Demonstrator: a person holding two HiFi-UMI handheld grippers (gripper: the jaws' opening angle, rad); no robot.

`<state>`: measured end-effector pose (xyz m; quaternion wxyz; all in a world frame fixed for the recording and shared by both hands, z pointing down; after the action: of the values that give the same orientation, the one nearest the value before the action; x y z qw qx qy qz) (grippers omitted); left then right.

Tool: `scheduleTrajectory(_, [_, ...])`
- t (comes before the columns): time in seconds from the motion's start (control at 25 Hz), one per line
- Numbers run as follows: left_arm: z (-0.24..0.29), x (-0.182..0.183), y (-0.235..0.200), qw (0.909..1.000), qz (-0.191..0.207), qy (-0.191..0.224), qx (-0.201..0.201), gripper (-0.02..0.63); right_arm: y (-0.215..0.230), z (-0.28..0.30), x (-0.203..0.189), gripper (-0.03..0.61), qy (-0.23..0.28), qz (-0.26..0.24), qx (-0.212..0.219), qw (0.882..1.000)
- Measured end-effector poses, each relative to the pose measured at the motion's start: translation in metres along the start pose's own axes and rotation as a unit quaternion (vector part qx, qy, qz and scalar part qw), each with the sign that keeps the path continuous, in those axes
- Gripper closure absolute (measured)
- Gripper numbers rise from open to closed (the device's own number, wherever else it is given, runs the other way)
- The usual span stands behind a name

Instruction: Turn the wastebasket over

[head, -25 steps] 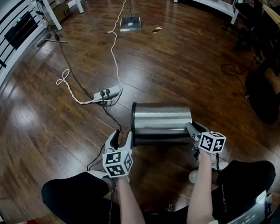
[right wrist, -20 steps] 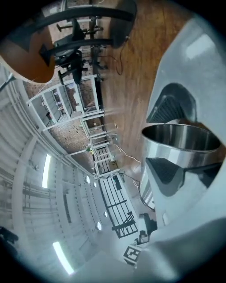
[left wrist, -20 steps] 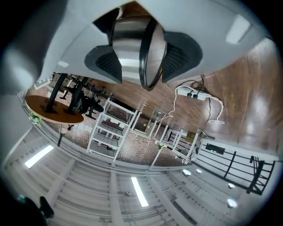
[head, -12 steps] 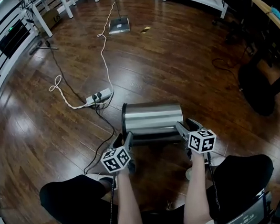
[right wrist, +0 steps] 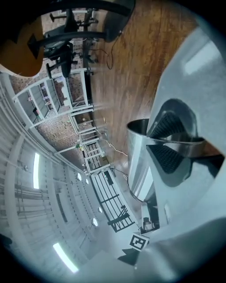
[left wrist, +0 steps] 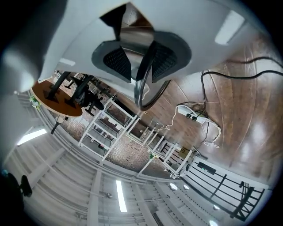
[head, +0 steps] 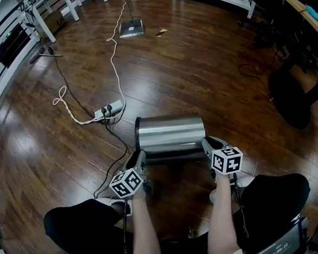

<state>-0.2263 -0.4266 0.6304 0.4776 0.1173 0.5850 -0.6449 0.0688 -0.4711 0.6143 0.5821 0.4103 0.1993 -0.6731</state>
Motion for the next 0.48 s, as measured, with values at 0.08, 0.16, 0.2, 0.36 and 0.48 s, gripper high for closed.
scheduleTrajectory(0.08, [0.001,0.001,0.000,1.0000,0.004,-0.006,0.000,0.451,0.001,0.000,0.000,0.537,0.005,0.007,-0.005,1.000])
scheduleTrajectory(0.16, [0.002,0.002,0.003,0.9996,0.019,-0.021,0.003,0.457,0.002,0.001,0.000,0.537,0.009,0.019,-0.009,1.000])
scheduleTrajectory(0.2, [0.001,0.003,0.004,0.9988,0.032,-0.035,0.011,0.462,0.002,0.002,0.000,0.538,0.013,0.027,-0.011,0.999])
scheduleTrajectory(0.36, [-0.010,0.006,0.013,0.9877,0.100,-0.099,0.067,0.532,0.001,0.005,0.003,0.543,0.040,0.055,-0.014,0.998])
scheduleTrajectory(0.48, [-0.013,0.010,0.019,0.9860,0.105,-0.107,0.073,0.537,0.001,0.006,0.006,0.543,0.046,0.064,-0.014,0.997])
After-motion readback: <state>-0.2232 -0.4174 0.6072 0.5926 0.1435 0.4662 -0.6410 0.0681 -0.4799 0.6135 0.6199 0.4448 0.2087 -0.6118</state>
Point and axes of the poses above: the fingertips, and each gripper's own axes: z forward along the fingers, y to its right, x out of its top, the point moved 2 cm from there along -z, backward along the fingers, and after that the axes turned 9 degrees about -x, right-handed, at the moved point
